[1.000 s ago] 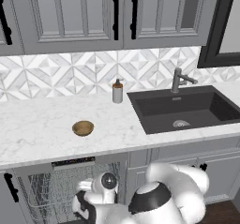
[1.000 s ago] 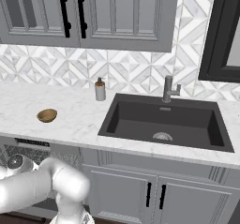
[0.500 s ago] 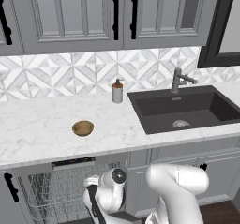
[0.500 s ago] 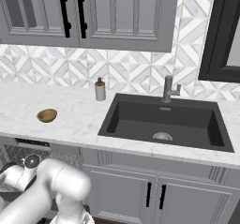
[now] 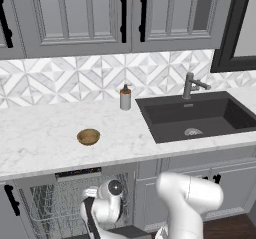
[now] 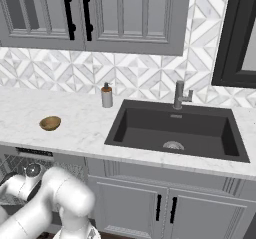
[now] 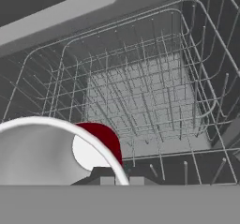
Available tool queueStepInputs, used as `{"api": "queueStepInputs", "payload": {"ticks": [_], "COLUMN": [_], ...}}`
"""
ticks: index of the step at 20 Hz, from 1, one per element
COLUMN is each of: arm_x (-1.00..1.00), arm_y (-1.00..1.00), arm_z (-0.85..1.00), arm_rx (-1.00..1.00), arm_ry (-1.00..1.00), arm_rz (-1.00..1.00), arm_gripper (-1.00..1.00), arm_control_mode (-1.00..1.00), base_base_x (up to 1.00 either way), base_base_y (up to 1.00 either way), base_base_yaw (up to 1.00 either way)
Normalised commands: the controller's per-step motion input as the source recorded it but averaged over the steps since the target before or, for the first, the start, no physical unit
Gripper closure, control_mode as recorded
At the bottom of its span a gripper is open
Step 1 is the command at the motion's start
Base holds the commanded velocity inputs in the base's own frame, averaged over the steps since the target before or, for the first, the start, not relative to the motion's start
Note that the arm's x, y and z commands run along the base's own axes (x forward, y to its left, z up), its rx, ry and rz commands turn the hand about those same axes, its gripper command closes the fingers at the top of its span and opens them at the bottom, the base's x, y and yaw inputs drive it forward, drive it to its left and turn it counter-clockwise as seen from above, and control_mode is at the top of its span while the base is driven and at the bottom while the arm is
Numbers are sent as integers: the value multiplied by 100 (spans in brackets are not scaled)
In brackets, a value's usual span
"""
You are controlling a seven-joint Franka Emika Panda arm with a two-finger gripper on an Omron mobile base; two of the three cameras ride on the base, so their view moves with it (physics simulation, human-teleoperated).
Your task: Pick up the cup and bowl from the counter, place them in the dishwasher, and close the dishwasher door.
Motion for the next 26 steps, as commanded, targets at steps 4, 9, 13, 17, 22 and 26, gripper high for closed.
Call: {"api": "queueStepInputs", "payload": {"ticks": [4,9,13,17,22,26], "arm_x": [34,36,32,12,0,0], "arm_y": [33,29,20,6,0,0], "arm_z": [-30,-44,-39,-15,0,0], "arm_rx": [0,0,0,0,0,0], "arm_ry": [-19,-10,-2,0,0,-1], "arm_rz": [-6,-2,0,0,0,0], "arm_gripper": [100,100,100,100,100,-100], "arm_control_mode": [-100,-100,-100,-100,-100,-100], "base_base_x": [0,0,0,0,0,0], "base_base_y": [0,0,0,0,0,0], "base_base_yaw": [0,0,0,0,0,0]}}
